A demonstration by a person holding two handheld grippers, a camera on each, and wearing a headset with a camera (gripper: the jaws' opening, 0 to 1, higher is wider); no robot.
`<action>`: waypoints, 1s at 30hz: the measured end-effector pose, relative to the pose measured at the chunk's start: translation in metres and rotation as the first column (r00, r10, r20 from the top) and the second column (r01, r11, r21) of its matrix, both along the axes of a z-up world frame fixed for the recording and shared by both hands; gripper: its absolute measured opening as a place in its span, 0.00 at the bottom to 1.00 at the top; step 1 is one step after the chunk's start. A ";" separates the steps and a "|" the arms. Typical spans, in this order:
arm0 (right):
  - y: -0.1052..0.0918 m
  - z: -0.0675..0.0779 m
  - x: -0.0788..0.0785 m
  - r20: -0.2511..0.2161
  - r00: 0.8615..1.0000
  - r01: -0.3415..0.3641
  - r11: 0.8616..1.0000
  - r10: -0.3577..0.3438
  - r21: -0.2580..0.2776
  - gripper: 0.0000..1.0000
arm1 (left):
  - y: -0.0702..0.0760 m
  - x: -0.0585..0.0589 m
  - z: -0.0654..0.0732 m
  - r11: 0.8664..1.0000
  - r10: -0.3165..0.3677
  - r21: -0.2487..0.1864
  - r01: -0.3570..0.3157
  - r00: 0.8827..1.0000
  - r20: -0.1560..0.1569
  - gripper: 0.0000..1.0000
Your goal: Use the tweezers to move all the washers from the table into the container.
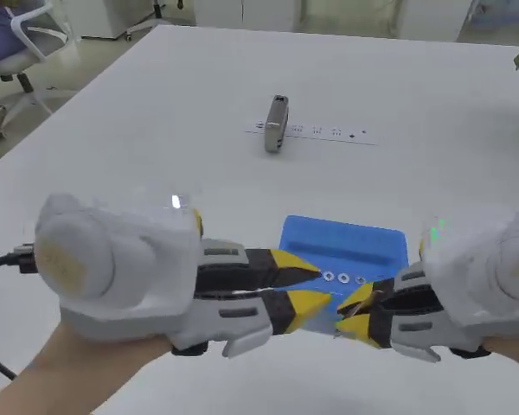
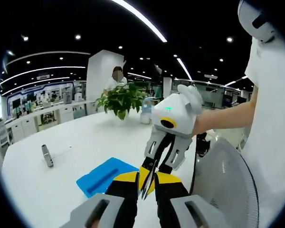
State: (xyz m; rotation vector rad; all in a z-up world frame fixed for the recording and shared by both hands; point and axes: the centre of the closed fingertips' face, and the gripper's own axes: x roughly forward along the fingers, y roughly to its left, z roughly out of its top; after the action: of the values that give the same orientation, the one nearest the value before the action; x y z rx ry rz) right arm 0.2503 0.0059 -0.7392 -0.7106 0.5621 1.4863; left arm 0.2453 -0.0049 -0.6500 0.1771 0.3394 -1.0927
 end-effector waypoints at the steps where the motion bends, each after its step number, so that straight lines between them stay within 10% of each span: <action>1: -0.001 -0.002 -0.002 0.003 1.000 -0.008 1.000 0.008 -0.013 0.03 | -0.005 -0.002 -0.002 1.000 -0.023 0.017 0.023 1.000 0.001 0.10; 10: -0.006 -0.011 -0.014 0.003 0.999 -0.035 0.998 0.035 -0.054 0.03 | -0.036 -0.018 -0.024 0.967 -0.185 0.172 0.186 0.983 -0.020 0.04; 30: -0.030 -0.050 -0.019 -0.077 0.994 0.078 0.996 -0.082 -0.047 0.05 | -0.013 -0.016 -0.080 0.897 -0.224 0.358 0.259 0.965 -0.136 0.00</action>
State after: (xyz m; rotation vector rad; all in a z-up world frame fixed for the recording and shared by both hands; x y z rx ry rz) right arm 0.2316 -0.0237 -0.7896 -0.6581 0.6782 1.4359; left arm 0.2289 -0.0181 -0.7297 0.5213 0.6219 -1.2776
